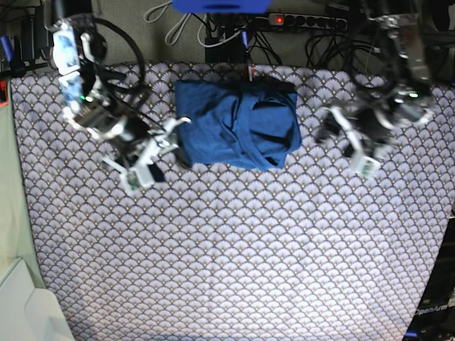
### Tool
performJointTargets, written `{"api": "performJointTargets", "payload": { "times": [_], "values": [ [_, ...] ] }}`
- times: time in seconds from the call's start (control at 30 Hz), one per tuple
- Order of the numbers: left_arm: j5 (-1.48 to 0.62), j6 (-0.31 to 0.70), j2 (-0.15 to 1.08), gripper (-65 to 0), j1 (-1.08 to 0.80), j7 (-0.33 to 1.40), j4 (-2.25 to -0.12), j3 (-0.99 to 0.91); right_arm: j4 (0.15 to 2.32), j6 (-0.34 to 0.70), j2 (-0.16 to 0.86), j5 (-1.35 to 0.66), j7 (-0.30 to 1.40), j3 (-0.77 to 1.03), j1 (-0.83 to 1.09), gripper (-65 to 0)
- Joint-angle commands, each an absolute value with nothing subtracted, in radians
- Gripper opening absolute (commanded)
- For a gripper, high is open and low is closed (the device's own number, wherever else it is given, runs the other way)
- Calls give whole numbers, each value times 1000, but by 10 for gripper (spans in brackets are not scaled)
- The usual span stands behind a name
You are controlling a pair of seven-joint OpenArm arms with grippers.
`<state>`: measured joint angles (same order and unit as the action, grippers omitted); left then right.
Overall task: Fold the T-shirt properly
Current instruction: 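Lower both grippers beside the folded shirt and press its sides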
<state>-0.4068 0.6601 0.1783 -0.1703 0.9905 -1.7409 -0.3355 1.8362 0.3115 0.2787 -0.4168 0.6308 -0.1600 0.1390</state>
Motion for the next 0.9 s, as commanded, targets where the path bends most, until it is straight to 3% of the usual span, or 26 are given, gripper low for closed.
{"api": "performJointTargets", "payload": {
  "times": [0.0,0.2,0.87],
  "values": [
    [-418,667,168,-242,-162,972,-1739,-305,1856,314,292,-423,611,-131,136,-285],
    [-420,667,91,-242,-130,960,-1616,-154,1868,314,320,-424,611,-38,211,-285],
    [-421,662,68,-243,-117,960,-1411,-154,1893,314,325,-421,611,4,266,-285]
  ]
}}
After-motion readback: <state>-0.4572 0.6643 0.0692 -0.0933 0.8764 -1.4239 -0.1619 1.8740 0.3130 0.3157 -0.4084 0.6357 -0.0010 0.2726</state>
